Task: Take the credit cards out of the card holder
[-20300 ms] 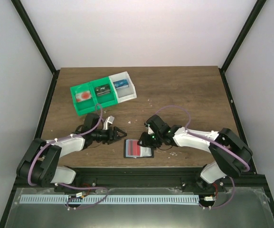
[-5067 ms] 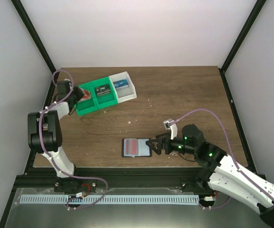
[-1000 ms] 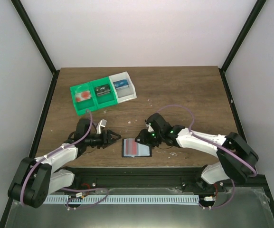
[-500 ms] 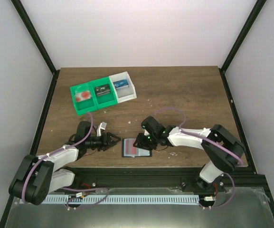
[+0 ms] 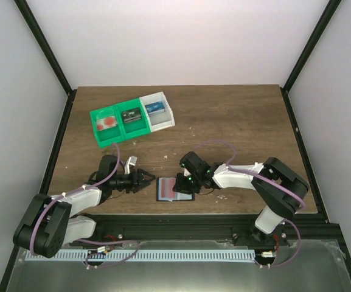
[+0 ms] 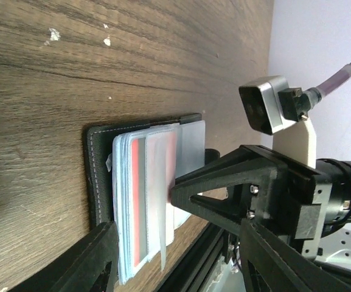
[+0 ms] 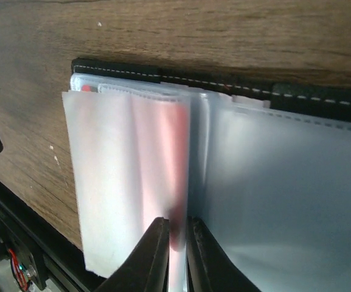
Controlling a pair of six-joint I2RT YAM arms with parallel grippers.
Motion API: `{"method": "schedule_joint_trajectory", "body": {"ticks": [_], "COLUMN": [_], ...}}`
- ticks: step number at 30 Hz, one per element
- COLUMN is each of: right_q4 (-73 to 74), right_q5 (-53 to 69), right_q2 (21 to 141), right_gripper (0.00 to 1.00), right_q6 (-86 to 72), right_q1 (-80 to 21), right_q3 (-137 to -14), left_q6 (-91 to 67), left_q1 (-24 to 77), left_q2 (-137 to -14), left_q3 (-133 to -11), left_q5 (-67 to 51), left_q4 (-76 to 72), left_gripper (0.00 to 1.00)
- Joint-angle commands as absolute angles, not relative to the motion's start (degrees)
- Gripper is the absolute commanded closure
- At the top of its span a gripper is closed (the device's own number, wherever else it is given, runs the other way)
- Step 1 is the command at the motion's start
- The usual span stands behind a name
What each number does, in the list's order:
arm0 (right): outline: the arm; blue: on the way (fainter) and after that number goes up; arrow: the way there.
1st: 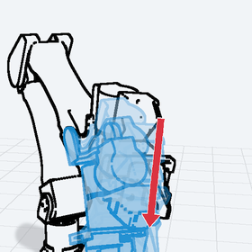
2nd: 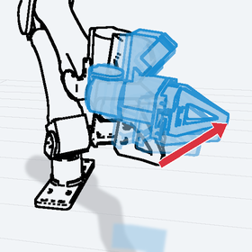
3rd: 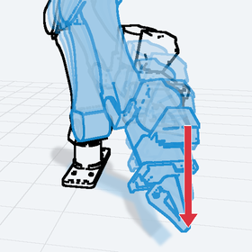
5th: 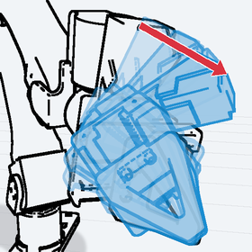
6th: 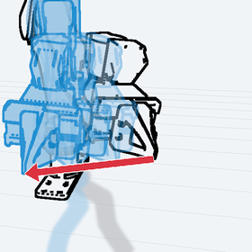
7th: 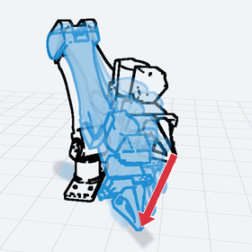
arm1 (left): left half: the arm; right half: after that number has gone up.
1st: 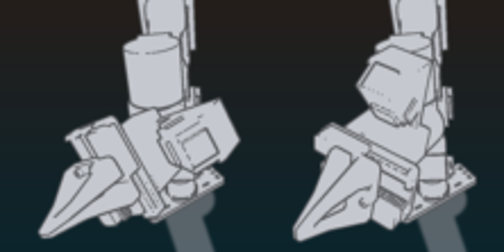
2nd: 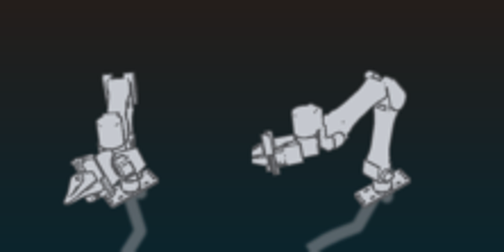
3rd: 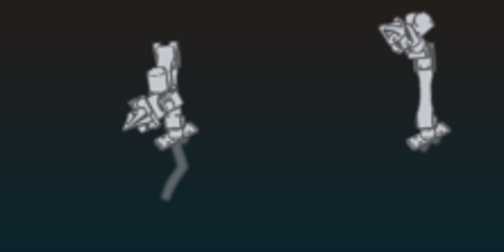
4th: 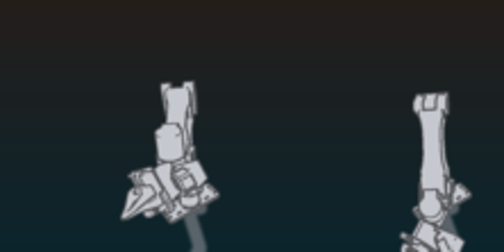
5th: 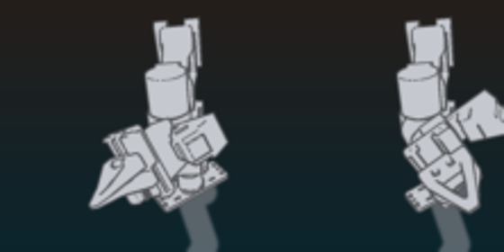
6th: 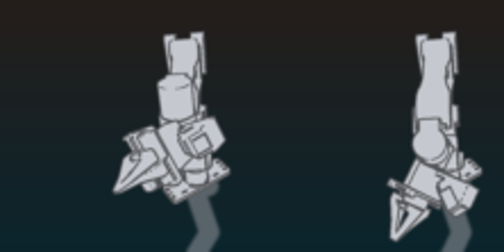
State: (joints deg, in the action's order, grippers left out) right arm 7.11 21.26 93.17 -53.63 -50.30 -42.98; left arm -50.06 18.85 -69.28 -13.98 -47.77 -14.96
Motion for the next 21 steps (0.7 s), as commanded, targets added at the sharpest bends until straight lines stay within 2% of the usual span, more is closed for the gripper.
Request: {"method": "schedule_joint_trajectory", "body": {"ticks": [1,5,21], "right_q4": [5.5,3.4,-6.5], "right_q5": [21.2,21.5,25.6], "right_q2": [93.6,92.8,89.4], "right_gripper": [0.92,1.0,1.0], "right_q6": [-52.9,-53.3,-54.7], "right_q1": [-50.8,-50.8,-50.8], "right_q3": [-41.5,-39.3,-32.8], "left_q6": [-51.8,-52.9,-58.1], "left_q1": [19.2,19.3,26.9], "left_q2": [-70.2,-72.3,-78.3], "left_q3": [-13.3,-13.0,-16.1], "left_q5": [-49.3,-50.2,-48.8], "left_q4": [-18.7,-21.5,-29.5], "left_gripper": [0.43,0.43,0.38]}}
